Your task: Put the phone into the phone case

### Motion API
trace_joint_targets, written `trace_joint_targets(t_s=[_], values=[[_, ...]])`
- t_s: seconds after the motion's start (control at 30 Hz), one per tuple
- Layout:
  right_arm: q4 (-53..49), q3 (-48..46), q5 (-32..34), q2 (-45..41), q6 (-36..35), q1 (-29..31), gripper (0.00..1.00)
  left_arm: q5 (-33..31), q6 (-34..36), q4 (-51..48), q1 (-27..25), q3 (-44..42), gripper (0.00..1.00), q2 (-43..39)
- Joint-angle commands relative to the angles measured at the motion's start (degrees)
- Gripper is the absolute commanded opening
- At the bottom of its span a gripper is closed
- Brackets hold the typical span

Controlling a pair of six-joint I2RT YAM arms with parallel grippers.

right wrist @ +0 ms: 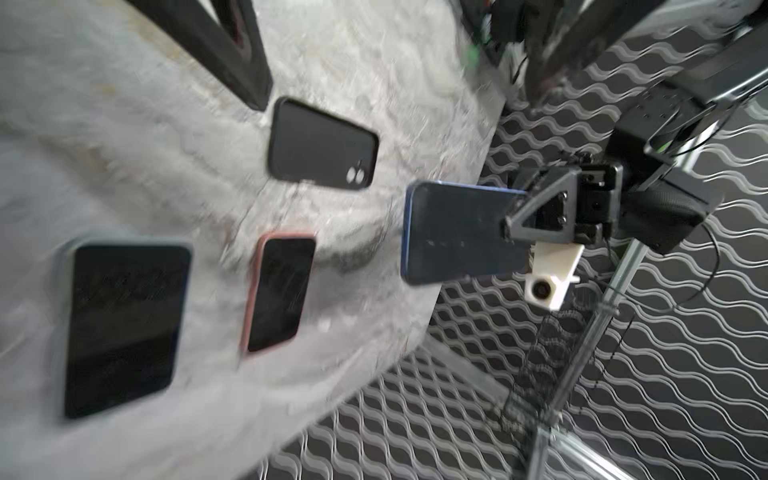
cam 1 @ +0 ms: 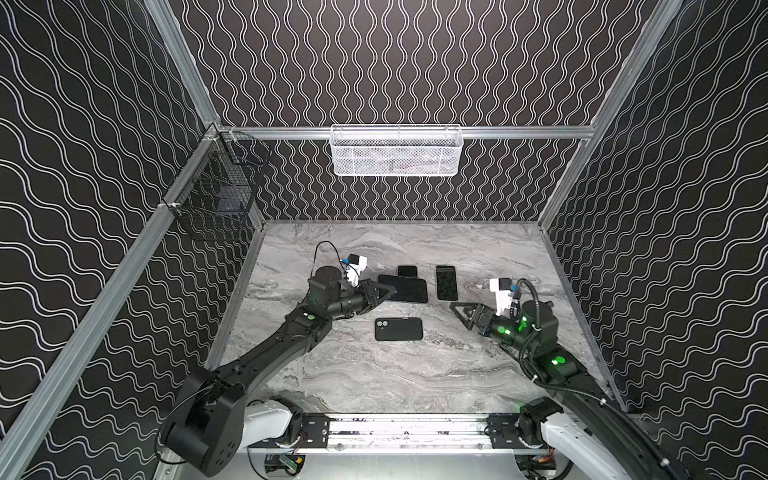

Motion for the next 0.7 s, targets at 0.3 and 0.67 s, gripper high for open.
trace_joint_targets(t_s=[0.3,0.67], values=[[43.16,-2.22,-19.63,21.16,16.36,-0.30,0.76,2.97,-12.24,18.71,0.12,-7.22,0.00,0.90],[61.56,0.84,-22.58,36.19,26.44,0.58,0.51,3.99,-12.94,20.38,-0.13,-8.27,0.00,1.39]])
